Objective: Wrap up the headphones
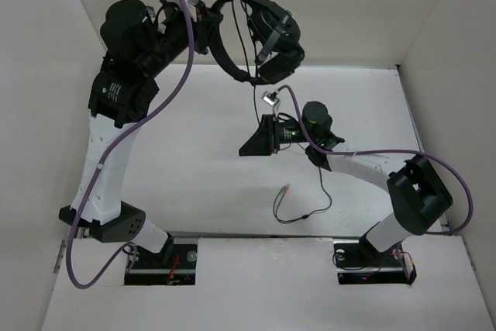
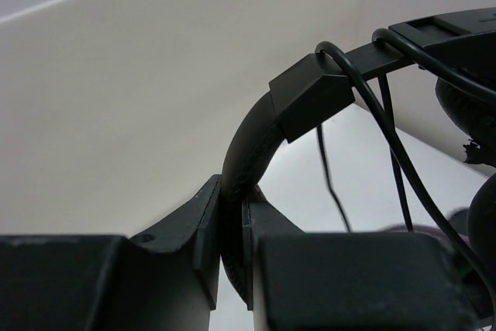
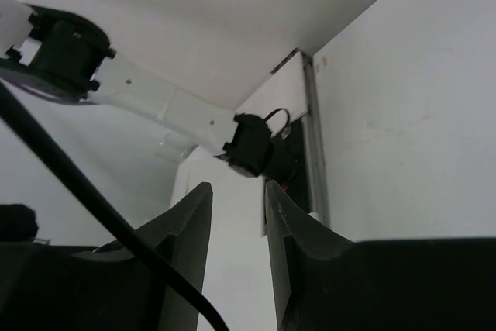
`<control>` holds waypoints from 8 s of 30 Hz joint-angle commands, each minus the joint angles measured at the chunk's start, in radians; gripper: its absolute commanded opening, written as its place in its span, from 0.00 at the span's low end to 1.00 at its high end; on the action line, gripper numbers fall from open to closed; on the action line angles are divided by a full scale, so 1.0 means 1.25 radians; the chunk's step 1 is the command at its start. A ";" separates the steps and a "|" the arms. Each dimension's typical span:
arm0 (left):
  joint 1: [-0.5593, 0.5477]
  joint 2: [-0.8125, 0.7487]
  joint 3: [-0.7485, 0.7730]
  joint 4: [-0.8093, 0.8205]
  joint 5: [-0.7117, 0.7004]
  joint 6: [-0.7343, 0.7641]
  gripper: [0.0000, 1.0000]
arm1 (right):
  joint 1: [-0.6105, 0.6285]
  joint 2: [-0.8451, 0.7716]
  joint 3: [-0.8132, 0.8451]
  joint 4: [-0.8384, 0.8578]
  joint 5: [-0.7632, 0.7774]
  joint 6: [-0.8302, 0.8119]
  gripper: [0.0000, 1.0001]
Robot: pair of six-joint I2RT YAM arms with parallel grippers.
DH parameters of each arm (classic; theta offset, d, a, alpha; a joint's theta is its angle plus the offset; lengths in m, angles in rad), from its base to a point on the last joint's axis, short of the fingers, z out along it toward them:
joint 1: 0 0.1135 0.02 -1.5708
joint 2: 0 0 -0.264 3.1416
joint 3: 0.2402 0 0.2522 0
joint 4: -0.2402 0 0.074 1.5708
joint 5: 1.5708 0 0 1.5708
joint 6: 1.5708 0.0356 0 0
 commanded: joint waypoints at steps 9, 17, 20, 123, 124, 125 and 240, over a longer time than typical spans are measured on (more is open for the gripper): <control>0.156 0.052 0.068 0.192 -0.116 0.039 0.00 | 0.042 -0.114 -0.040 0.120 -0.120 0.047 0.40; 0.219 0.052 -0.018 0.293 -0.266 0.031 0.00 | 0.050 -0.132 -0.039 0.073 -0.145 0.009 0.36; 0.220 0.063 -0.015 0.308 -0.312 0.010 0.00 | 0.060 -0.131 -0.032 0.035 -0.149 -0.025 0.33; -0.278 -0.058 -0.295 -0.048 -0.166 0.178 0.00 | -0.141 -0.062 0.561 -0.618 0.768 -1.191 0.00; -0.279 -0.060 -0.287 -0.049 -0.163 0.179 0.00 | -0.148 -0.060 0.548 -0.609 0.766 -1.186 0.00; -0.278 -0.063 -0.278 -0.053 -0.161 0.178 0.00 | -0.157 -0.057 0.539 -0.601 0.766 -1.181 0.00; 0.252 0.083 0.088 0.264 -0.350 -0.086 0.00 | -0.023 -0.135 0.184 -0.275 0.005 -0.292 0.00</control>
